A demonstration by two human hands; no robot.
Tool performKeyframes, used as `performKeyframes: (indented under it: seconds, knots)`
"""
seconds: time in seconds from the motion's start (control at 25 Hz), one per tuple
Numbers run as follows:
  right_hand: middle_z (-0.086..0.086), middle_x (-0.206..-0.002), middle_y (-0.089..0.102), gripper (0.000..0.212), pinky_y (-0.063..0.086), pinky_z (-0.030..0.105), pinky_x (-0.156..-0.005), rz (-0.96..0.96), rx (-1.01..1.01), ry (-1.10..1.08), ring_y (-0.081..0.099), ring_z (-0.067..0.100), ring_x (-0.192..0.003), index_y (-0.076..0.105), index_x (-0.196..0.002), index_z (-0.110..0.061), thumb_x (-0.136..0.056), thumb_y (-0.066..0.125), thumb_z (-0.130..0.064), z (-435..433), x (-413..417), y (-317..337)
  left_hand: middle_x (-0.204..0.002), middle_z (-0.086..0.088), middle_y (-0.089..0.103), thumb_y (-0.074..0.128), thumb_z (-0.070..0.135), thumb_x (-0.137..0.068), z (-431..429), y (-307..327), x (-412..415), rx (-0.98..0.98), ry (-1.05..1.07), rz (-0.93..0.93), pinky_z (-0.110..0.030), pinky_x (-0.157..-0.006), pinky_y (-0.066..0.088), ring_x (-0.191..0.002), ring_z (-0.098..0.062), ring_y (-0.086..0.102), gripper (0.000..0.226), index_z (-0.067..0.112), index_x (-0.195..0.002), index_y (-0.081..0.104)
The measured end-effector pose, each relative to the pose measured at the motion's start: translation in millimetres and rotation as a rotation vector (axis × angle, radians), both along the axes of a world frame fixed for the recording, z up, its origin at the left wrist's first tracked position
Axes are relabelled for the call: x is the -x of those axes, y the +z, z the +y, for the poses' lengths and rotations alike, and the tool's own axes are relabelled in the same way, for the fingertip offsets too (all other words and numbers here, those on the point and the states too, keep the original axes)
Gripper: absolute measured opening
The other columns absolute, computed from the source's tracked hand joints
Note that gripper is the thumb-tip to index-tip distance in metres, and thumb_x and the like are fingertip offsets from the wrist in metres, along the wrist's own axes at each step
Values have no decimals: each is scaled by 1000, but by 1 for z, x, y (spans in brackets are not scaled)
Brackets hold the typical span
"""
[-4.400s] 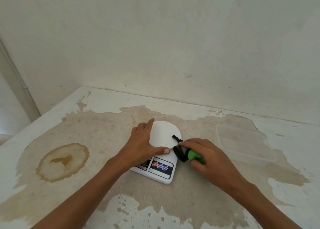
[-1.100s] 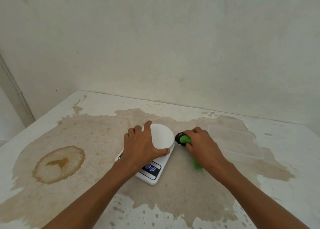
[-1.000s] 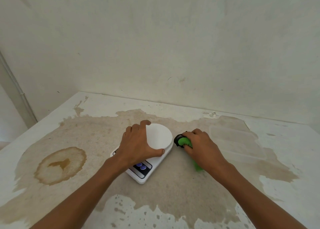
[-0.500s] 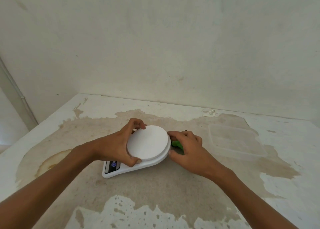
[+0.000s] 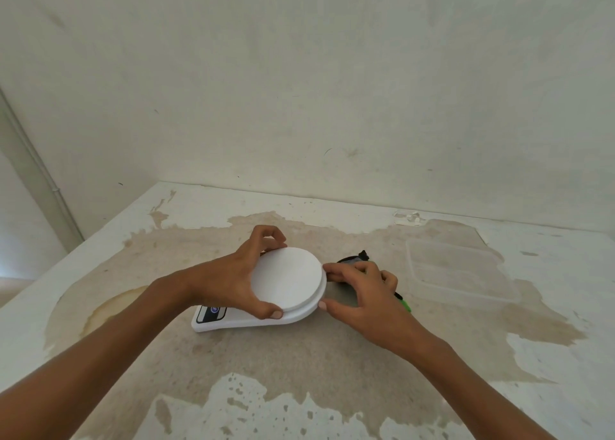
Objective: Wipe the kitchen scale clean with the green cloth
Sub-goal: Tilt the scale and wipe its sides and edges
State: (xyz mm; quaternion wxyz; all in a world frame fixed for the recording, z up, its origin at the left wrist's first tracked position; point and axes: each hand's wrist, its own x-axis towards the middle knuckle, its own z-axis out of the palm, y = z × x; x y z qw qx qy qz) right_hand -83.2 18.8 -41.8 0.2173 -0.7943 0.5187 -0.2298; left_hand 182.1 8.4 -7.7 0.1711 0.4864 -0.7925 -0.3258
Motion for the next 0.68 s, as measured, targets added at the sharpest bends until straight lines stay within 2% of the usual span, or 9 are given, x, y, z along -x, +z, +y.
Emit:
performKeyframes:
  seconds: [0.08,0.16,0.24,0.36,0.48,0.68]
  knots:
    - [-6,-136,43,56,19,21,-101,82,66,-39,25,21,-130,37,-136,-43,-84,57,-47,-1,0,6,-141,10,31,88,46,-60,0,-1,2,14,30,1,-30,-102,42,-132,-11,33,98,41,-126,17]
    - [1,-148,34,60,26,36,-106,323,157,-136,27,25,-132,32,-143,-33,-88,54,-42,-6,2,9,-136,10,31,87,53,-58,-2,-3,7,71,88,-25,-33,-101,45,-129,-12,35,96,40,-124,19]
    - [5,-144,39,56,39,39,-97,463,177,-193,39,28,-122,34,-142,-33,-90,54,-38,-12,5,7,-131,8,35,84,59,-56,-6,-2,17,148,167,-66,-35,-96,47,-122,-13,38,93,39,-121,20]
    - [5,-118,58,45,52,39,-73,339,159,-239,55,25,-96,46,-132,-32,-90,51,-16,-18,11,6,-119,3,47,76,71,-52,-13,-3,41,283,352,-144,-37,-82,51,-107,-19,45,91,33,-118,26]
    - [6,-104,59,41,51,37,-66,296,198,-336,56,25,-87,48,-129,-25,-90,50,-12,-19,17,9,-110,-7,54,67,79,-51,-26,-9,73,346,547,-249,-41,-79,51,-101,-27,48,93,26,-118,31]
    - [10,-123,50,47,39,33,-63,513,216,-351,51,28,-100,39,-135,-24,-91,46,-11,-8,12,4,-118,-22,50,62,81,-56,-49,-14,120,245,703,-385,-39,-81,39,-108,-36,45,108,18,-137,27]
